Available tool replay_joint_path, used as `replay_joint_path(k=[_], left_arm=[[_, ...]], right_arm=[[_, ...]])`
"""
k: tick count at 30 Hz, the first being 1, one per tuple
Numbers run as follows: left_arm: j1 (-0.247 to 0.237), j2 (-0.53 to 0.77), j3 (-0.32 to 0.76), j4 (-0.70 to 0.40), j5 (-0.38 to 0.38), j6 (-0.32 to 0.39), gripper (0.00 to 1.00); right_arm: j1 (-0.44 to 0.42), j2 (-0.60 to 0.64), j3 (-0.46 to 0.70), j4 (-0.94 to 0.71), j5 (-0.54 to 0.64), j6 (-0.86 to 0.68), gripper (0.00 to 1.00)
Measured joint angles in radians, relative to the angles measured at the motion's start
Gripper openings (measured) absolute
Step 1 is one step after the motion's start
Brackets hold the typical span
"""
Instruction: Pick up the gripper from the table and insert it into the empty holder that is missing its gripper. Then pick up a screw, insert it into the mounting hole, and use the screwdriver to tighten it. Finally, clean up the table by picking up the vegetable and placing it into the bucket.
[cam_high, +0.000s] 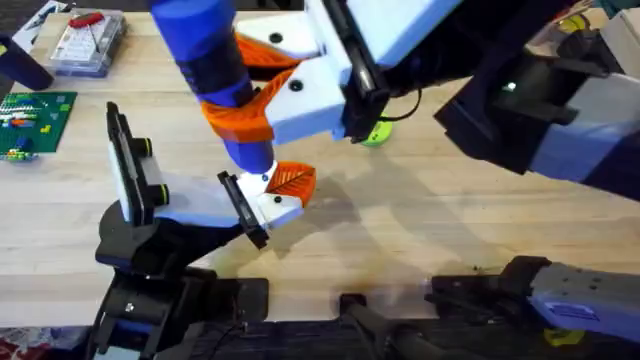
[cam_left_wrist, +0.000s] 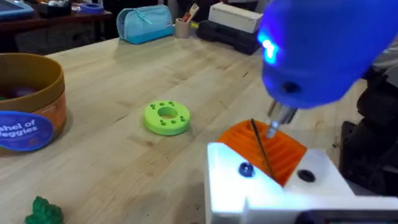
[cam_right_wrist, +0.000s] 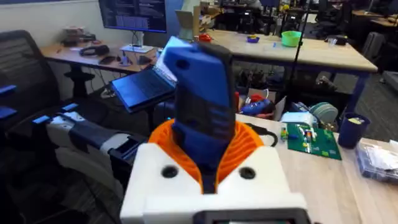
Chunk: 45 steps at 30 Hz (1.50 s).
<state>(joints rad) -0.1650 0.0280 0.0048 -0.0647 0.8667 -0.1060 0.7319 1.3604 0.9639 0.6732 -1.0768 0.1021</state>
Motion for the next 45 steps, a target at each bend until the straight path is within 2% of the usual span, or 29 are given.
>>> replay_joint_path(k=[26,45], left_arm=[[0.000,0.000,0.000,0.000,-0.003,0.000,0.011],[0.000,0.000,0.000,0.000,-0.003,0.000,0.011]], right_arm=[[0.003,0.009,0.000,-0.016,0.006,-0.006,0.062],[0.003,0.060,0.000,-0.020,0.014,-0.001,0.062]])
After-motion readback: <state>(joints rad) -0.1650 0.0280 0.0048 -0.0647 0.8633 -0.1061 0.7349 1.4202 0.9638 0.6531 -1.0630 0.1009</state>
